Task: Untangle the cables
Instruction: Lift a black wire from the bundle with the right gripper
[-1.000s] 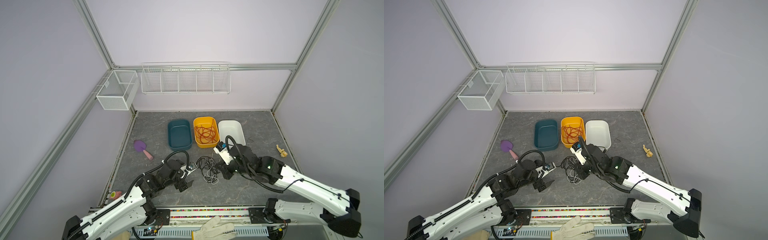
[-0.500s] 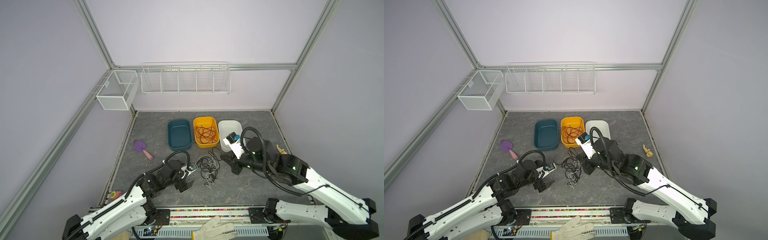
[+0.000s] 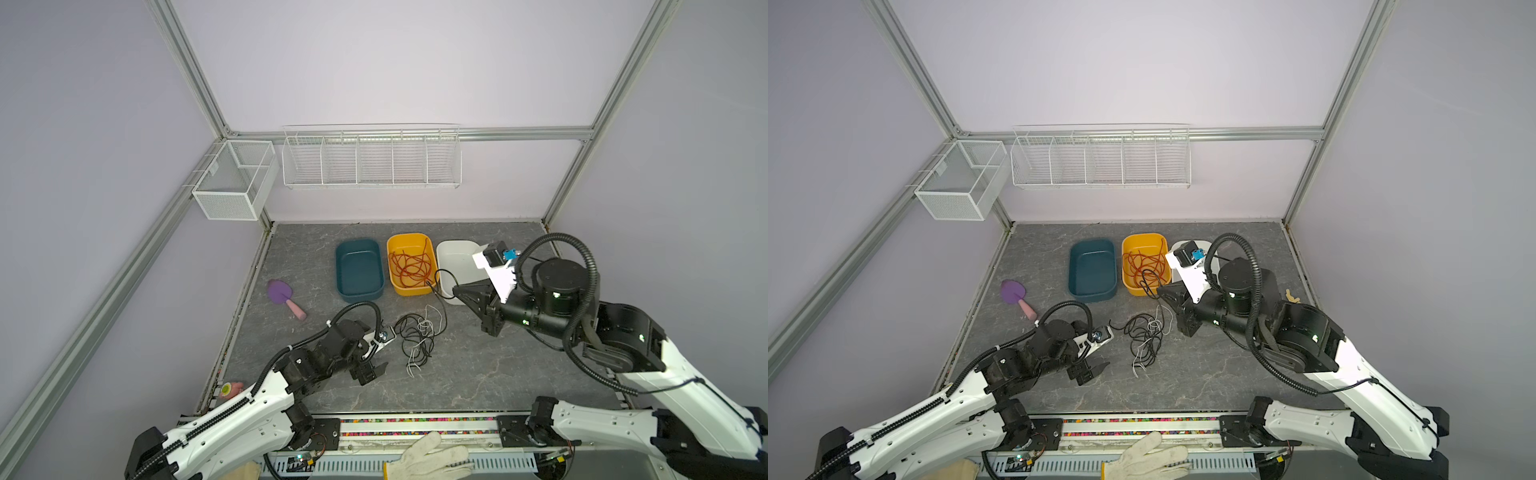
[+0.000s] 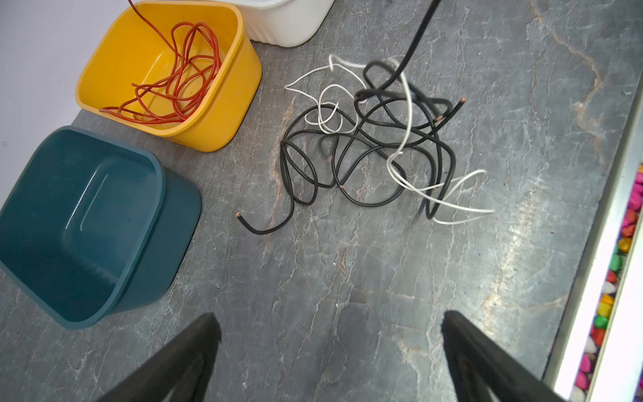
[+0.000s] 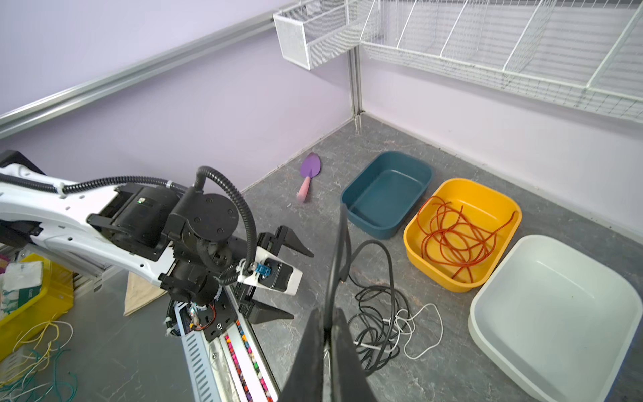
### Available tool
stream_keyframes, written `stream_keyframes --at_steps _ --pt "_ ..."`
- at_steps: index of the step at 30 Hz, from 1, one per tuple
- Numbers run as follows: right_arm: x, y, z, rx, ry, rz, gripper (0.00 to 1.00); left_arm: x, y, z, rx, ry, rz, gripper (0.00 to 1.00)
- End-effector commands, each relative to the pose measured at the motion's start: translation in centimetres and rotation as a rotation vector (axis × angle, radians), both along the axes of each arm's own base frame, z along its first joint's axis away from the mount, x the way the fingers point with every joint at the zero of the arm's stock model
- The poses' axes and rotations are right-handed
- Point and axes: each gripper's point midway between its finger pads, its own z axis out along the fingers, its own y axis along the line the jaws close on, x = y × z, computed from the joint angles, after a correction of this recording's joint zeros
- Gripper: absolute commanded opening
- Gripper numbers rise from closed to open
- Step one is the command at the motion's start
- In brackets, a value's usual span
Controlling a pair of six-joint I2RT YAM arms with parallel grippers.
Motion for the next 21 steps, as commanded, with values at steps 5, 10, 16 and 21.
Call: stream_keyframes --at_steps 5,10,16,21 --pt "0.3 -0.9 3.6 0.025 -0.082 -0.029 0.07 -0.5 -0.1 -0.6 0.016 0.008 -0.030 0.99" --pt "0.2 -1.2 5.1 0.052 -0.100 -0.038 0.07 -0.5 -0.1 -0.6 0.017 0.007 -0.033 0.99" --pt "1.5 -1.6 4.5 0.030 -0.116 -0.107 0.07 -0.4 0.0 -0.3 0.011 -0.006 -0.025 0.99" --pt "2.8 -1.9 3.1 -0.004 -0.119 -0.168 0.07 -0.4 0.0 -0.1 0.004 -0.017 -0.022 0.99"
